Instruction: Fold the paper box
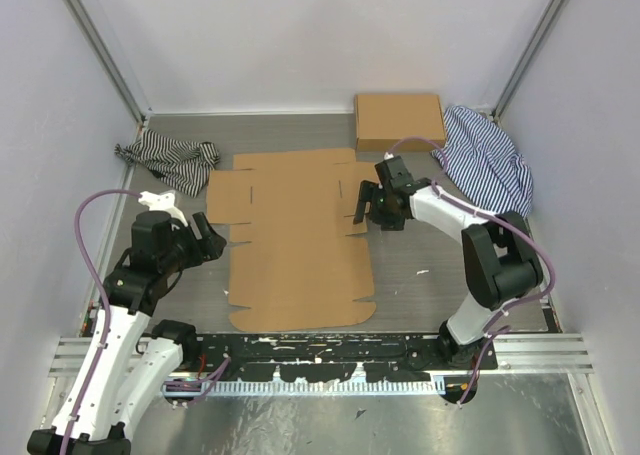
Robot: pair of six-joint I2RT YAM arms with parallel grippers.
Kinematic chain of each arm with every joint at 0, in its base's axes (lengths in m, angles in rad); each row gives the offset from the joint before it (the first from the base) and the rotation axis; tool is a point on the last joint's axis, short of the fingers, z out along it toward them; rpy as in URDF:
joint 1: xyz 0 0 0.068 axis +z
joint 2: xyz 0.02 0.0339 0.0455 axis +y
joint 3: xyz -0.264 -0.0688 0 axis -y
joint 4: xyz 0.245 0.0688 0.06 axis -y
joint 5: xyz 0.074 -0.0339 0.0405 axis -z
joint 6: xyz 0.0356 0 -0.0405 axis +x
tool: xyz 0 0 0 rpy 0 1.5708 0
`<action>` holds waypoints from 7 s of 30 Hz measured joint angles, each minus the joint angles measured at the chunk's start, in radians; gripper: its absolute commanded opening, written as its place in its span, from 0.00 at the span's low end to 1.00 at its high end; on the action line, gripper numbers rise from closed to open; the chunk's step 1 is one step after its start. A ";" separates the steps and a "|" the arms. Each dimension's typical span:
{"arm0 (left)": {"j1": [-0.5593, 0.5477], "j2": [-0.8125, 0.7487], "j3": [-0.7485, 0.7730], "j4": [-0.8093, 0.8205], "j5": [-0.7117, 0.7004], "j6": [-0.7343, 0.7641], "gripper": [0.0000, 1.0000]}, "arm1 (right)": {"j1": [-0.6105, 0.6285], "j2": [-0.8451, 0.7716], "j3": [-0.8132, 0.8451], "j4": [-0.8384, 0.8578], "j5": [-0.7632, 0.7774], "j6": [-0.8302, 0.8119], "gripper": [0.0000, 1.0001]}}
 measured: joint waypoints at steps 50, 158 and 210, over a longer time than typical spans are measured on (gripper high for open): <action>0.000 0.006 0.000 0.000 -0.006 0.000 0.79 | 0.165 0.074 0.132 0.019 0.190 0.022 0.23; -0.025 0.657 -0.181 0.569 0.142 -0.342 0.76 | 0.182 -0.171 -0.018 -0.150 0.104 -0.071 0.01; -0.061 0.491 -0.252 0.435 0.075 -0.332 0.73 | 0.182 -0.212 -0.019 -0.122 0.042 -0.068 0.01</action>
